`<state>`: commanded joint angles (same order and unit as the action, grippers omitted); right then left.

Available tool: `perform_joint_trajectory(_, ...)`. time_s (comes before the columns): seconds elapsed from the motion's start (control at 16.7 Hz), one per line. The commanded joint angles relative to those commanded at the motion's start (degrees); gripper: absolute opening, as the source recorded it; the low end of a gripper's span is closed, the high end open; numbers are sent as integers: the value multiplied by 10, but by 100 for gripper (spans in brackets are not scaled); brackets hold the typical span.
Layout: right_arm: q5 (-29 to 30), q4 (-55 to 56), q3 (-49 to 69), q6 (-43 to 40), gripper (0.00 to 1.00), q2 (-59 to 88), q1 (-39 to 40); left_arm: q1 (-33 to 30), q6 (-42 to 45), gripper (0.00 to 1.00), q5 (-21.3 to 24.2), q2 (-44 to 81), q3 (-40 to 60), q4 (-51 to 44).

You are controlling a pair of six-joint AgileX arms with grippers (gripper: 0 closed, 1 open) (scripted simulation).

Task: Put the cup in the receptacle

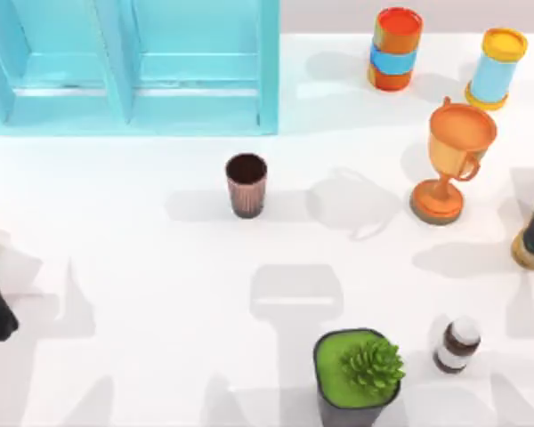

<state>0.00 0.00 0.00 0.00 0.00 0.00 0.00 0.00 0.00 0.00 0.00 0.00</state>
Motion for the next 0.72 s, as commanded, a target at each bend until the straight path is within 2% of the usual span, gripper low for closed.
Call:
perform_joint_trajectory(0.36,-3,-38,37,17,100,53,25,0,0,100,0,0,0,0)
perform_joint_trajectory(0.72,-16,-183,232,80,100,271,122,0,0,100,0,0,0,0)
